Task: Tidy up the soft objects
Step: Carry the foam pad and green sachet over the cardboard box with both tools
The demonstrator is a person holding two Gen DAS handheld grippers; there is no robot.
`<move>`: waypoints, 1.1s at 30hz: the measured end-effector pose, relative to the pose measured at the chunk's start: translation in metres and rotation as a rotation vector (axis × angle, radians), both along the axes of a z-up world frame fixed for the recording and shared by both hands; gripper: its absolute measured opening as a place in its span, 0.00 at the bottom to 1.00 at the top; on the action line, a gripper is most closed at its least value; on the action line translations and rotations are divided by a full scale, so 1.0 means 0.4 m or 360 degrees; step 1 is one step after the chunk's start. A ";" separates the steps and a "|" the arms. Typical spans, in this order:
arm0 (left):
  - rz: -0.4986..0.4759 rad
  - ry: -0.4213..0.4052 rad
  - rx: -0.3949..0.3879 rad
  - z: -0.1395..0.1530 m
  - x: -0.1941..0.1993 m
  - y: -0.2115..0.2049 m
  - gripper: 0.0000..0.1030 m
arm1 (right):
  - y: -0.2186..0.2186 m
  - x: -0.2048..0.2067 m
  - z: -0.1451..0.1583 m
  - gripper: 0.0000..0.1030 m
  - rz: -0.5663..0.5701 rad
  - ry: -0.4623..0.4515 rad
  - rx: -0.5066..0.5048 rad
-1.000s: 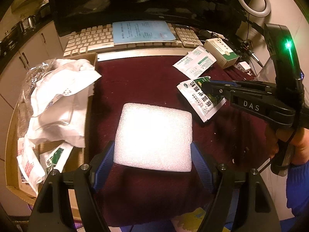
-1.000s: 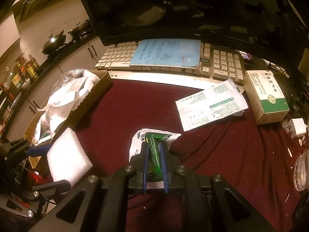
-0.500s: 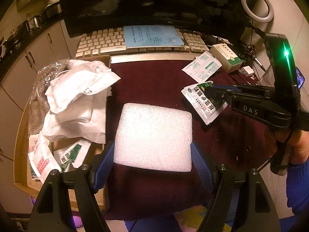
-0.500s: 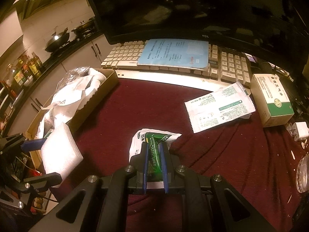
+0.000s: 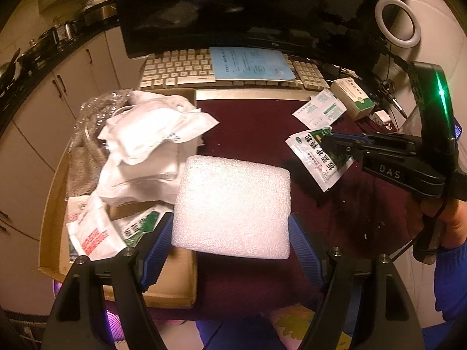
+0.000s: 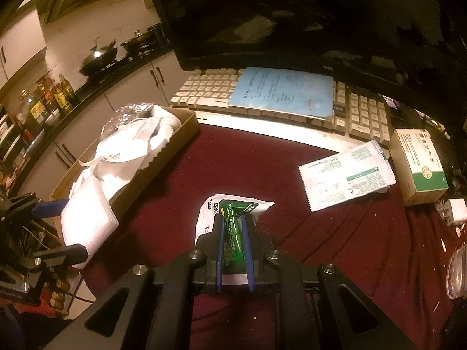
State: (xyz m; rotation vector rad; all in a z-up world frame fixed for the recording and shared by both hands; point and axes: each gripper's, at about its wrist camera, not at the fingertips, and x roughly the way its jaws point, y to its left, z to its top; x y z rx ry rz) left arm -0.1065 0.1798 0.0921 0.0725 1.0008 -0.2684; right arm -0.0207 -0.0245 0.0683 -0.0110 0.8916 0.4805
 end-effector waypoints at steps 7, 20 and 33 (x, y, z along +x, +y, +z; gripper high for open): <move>0.0026 0.0050 -0.0004 -0.007 0.003 0.032 0.75 | 0.031 -0.007 0.015 0.12 0.0052 -0.0005 0.0009; 0.0145 0.0086 -0.0002 0.026 0.022 0.156 0.75 | 0.105 -0.016 0.040 0.12 0.0171 0.0016 0.0075; 0.0367 0.0120 -0.0020 0.008 0.046 0.315 0.75 | 0.281 -0.072 0.079 0.12 0.0429 0.0048 0.0154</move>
